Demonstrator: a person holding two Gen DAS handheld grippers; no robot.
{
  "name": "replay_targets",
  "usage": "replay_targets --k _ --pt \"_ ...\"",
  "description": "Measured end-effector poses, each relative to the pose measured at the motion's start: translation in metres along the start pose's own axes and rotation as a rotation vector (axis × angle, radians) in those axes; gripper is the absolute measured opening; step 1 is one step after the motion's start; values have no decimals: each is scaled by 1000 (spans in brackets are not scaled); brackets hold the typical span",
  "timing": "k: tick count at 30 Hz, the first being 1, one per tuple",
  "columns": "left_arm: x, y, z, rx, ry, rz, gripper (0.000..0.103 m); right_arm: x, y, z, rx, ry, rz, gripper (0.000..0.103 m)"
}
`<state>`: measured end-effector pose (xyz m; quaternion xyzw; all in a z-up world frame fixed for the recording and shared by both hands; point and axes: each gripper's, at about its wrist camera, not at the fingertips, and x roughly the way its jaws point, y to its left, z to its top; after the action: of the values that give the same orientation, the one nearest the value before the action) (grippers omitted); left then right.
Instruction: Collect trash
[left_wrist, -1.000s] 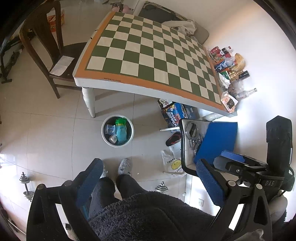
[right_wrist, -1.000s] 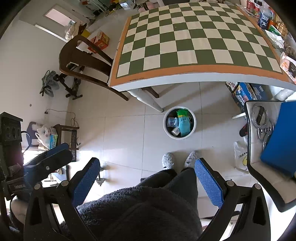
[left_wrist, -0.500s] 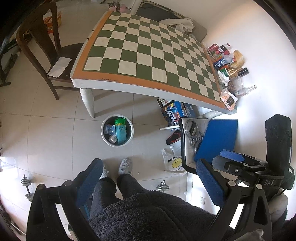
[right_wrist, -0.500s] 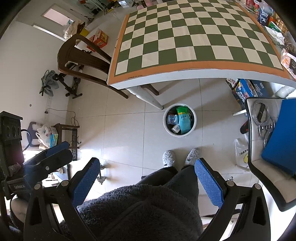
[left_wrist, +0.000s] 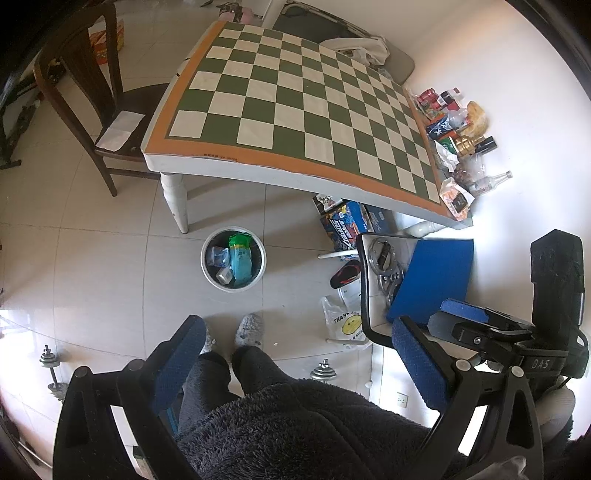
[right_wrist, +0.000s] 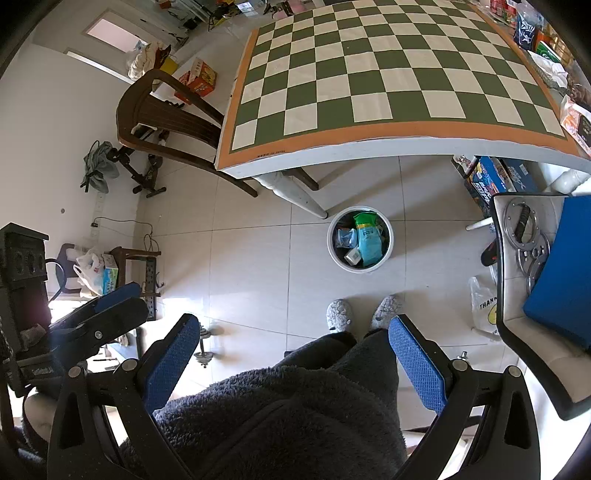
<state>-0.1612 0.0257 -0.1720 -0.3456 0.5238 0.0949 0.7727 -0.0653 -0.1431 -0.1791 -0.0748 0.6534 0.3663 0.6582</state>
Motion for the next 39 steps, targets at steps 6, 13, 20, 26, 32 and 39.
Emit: replay_targets --k 6,13,20,26,32,39 --pt "-1 0 1 7 1 0 103 0 1 -1 6 0 2 103" --pt "-1 1 0 6 0 0 103 -1 2 -3 0 -2 6 103" --pt "-1 1 0 5 0 -1 103 -1 1 -5 -3 -3 9 103" --pt "-1 0 -1 4 -1 -1 103 -3 3 -6 2 -5 14 103" --pt "-1 -1 -2 2 -3 0 103 -3 3 -7 2 -6 15 103" --pt "-2 -1 -2 2 -9 3 103 -3 6 -6 4 -9 18 103"
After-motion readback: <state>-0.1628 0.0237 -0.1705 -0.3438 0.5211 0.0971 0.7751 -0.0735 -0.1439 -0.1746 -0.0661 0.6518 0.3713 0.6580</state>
